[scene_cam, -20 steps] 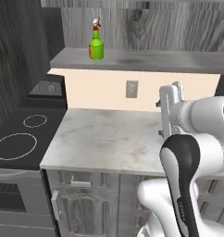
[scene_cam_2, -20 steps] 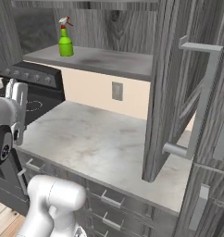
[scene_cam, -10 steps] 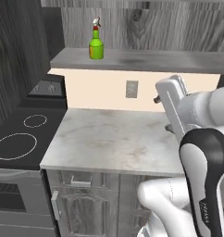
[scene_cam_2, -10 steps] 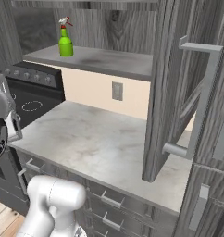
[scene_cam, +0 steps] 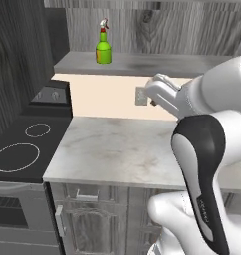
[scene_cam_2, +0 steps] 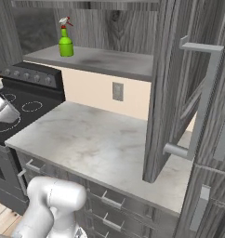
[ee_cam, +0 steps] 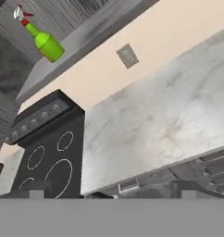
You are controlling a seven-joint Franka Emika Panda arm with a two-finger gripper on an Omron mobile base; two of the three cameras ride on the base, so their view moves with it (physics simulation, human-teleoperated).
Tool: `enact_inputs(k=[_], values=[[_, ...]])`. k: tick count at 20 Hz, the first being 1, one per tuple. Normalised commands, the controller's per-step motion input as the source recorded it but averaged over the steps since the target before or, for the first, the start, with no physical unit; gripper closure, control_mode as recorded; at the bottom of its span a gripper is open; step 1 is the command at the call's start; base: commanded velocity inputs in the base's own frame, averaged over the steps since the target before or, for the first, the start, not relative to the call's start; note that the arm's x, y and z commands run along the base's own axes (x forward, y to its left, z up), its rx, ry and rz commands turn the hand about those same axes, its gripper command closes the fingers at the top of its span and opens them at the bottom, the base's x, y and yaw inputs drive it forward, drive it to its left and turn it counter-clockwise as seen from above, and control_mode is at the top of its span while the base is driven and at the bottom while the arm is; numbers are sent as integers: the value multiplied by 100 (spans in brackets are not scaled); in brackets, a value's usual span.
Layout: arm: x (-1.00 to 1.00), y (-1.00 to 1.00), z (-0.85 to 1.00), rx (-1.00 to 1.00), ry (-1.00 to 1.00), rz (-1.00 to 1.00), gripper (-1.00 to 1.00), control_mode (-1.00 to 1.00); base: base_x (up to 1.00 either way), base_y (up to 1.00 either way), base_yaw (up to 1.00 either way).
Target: Move the cutting board and knife to the sink. Then move spray from the cabinet to the counter.
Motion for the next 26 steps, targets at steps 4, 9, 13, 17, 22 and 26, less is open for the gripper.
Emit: enact_inputs(k=[4,9,13,17,22,26], values=[[-1,0,16,-35,-26,19,-100,-100,0,0,0],[0,-3,14,-21,-26,19,-100,-100,0,0,0],[0,-5,1,-9,-27,21,-100,-100,0,0,0],[0,-1,0,0,-34,27,-100,-100,0,0,0],[0,0,4,-11,-42,10,-100,-100,0,0,0],[0,0,19,-11,-41,0,-100,-100,0,0,0]])
